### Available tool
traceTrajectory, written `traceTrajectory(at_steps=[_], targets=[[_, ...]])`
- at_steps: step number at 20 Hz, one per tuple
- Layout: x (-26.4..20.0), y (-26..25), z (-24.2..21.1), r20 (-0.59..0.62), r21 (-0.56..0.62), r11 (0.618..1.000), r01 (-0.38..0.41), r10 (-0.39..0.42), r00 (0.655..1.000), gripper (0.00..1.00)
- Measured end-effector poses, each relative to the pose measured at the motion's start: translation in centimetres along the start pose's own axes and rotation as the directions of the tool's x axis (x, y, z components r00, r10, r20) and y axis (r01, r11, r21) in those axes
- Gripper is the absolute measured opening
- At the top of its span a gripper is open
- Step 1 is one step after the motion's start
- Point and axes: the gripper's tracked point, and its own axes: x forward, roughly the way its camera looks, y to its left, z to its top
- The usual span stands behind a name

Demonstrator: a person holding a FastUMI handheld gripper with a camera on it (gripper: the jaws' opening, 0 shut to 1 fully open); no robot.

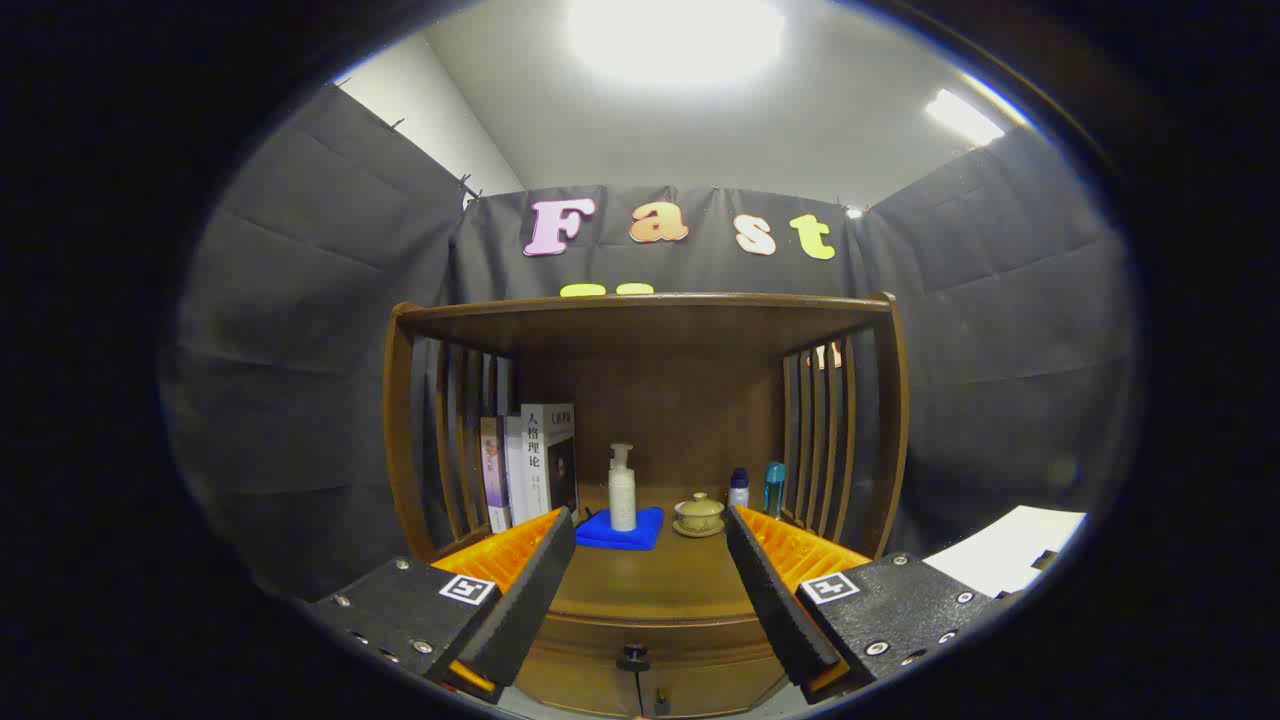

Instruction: Pull open the drawer, take out the items inside it, and place them on the countertop above the cabinet.

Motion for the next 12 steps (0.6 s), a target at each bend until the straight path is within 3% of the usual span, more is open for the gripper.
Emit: traceTrajectory(at_steps=[9,12], targets=[[0.8,-1.3,-1.1,-0.018,0.014,1.000,0.010,-0.010,1.000,0.95],[1.0,-1.7,-2.0,-0.048,-0.049,0.999,0.018,-0.020,0.999,0.95]])
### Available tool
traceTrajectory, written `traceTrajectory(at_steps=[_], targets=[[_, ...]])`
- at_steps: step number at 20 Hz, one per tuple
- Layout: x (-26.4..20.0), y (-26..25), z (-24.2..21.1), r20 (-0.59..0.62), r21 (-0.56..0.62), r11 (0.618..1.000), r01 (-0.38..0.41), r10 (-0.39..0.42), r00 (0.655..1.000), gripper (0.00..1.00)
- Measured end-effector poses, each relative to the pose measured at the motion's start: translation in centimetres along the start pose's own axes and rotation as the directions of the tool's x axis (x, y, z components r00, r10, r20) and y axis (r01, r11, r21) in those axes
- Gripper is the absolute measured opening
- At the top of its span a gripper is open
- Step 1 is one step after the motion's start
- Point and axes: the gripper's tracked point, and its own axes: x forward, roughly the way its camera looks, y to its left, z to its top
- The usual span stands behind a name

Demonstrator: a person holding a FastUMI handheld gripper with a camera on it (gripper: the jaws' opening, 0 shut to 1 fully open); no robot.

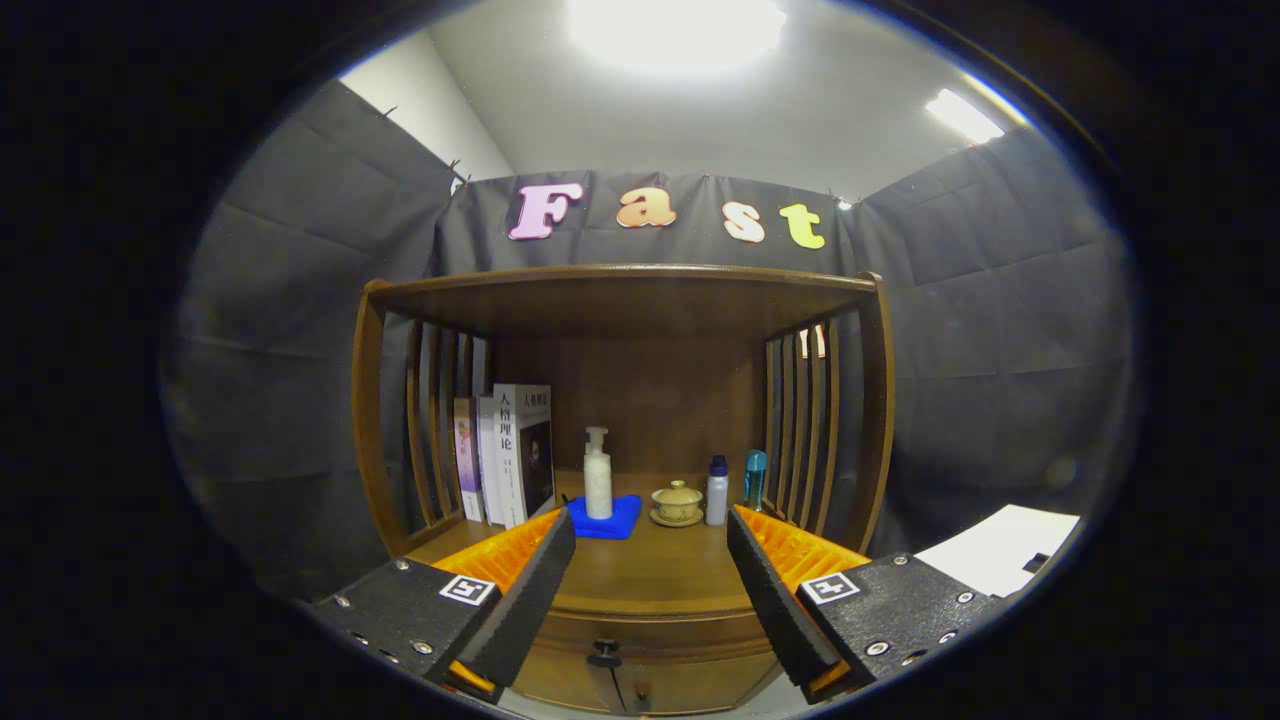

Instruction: Pull open the drawer, take out the items inside it, and place them on the countertop above the cabinet.

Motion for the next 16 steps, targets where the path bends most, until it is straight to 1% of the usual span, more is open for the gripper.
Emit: traceTrajectory(at_steps=[4,6,7,10,13,16], targets=[[0.1,-0.9,-0.4,0.013,-0.156,0.987,0.036,-0.034,0.999,0.95],[0.3,-2.2,-1.4,0.007,-0.185,0.980,0.076,-0.076,0.997,0.95],[0.4,-2.2,-1.7,0.008,-0.172,0.982,0.075,-0.075,0.997,0.95],[1.0,-1.1,-2.7,0.008,-0.099,0.995,0.030,-0.029,1.000,0.95],[1.7,-0.8,-4.2,0.000,-0.051,0.998,0.024,-0.024,1.000,0.95],[2.4,-1.0,-6.4,-0.010,-0.041,0.999,0.032,-0.032,0.999,0.95]])
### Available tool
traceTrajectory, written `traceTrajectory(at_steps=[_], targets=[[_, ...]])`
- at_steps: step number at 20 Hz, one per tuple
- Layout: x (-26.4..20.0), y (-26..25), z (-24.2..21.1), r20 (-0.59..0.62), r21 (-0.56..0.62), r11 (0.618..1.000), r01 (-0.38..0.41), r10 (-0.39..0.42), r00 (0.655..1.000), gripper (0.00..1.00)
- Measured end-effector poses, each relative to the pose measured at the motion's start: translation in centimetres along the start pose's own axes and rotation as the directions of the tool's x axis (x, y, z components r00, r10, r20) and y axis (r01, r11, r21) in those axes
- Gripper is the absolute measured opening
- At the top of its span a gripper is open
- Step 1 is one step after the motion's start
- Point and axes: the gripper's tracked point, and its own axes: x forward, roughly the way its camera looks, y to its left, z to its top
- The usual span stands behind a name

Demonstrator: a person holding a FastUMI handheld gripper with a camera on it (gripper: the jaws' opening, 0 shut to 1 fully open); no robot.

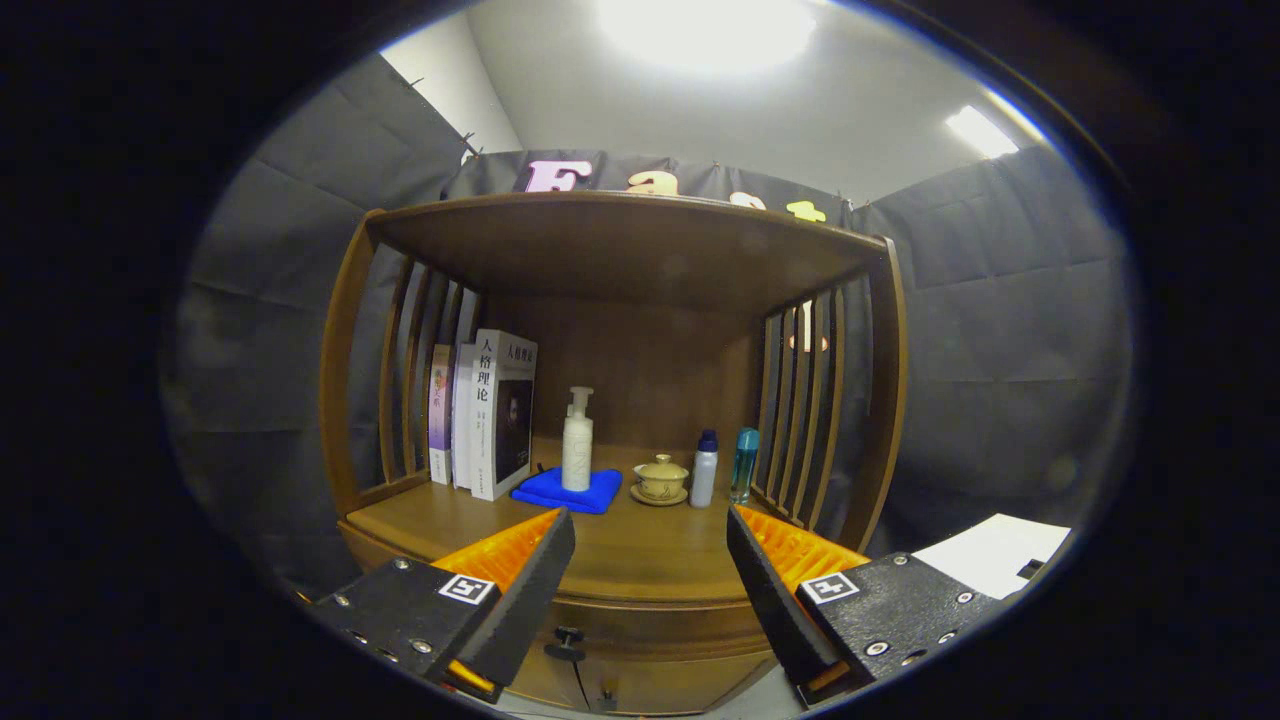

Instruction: Pull open the drawer, take out the items inside it, and place them on the countertop above the cabinet.

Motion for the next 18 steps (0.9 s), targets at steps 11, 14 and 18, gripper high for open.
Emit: traceTrajectory(at_steps=[11,14,18], targets=[[1.6,3.5,-13.5,-0.186,0.157,0.987,-0.024,0.054,0.981,0.95],[1.4,4.3,-16.9,-0.229,0.199,0.980,-0.025,0.072,0.971,0.95],[1.3,6.1,-19.1,-0.241,0.178,0.983,-0.039,0.082,0.967,0.95]])
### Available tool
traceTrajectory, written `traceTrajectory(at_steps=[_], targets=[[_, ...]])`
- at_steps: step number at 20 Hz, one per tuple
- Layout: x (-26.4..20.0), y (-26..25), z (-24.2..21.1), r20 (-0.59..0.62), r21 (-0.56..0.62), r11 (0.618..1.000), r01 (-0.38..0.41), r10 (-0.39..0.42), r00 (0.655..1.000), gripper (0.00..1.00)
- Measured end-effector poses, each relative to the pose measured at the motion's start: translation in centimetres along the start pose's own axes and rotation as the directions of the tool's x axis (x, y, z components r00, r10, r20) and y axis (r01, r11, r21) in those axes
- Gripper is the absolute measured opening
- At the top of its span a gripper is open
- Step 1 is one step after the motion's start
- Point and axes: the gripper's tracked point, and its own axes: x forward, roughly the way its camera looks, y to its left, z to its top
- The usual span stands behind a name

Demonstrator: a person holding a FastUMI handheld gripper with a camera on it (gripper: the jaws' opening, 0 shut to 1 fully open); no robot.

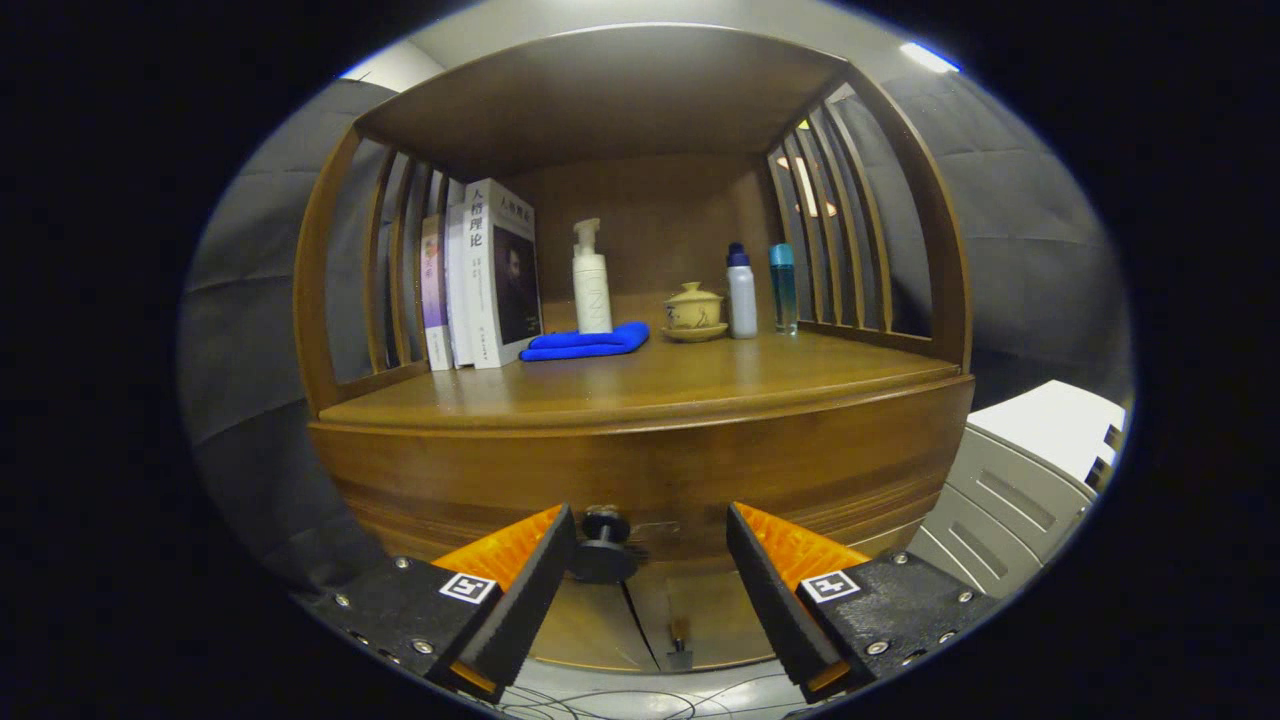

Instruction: Pull open the drawer, take out the items inside it, and place them on the countertop above the cabinet.

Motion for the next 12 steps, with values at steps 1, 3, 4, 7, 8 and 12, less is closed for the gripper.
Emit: traceTrajectory(at_steps=[1,3,4,7,8,12], targets=[[0.4,0.2,-0.5,-0.007,-0.004,1.000,0.006,-0.006,1.000,0.95],[1.1,0.7,-1.6,-0.025,-0.031,0.999,0.012,-0.013,1.000,0.95],[1.4,1.2,-2.1,-0.034,-0.044,0.999,0.000,-0.002,0.999,0.95],[2.0,2.0,-3.2,-0.048,-0.079,0.997,-0.015,0.011,0.999,0.92],[2.1,2.0,-3.4,-0.049,-0.090,0.996,-0.009,0.004,0.999,0.91],[2.1,2.3,-2.6,-0.009,-0.084,0.996,0.002,-0.002,1.000,0.71]])
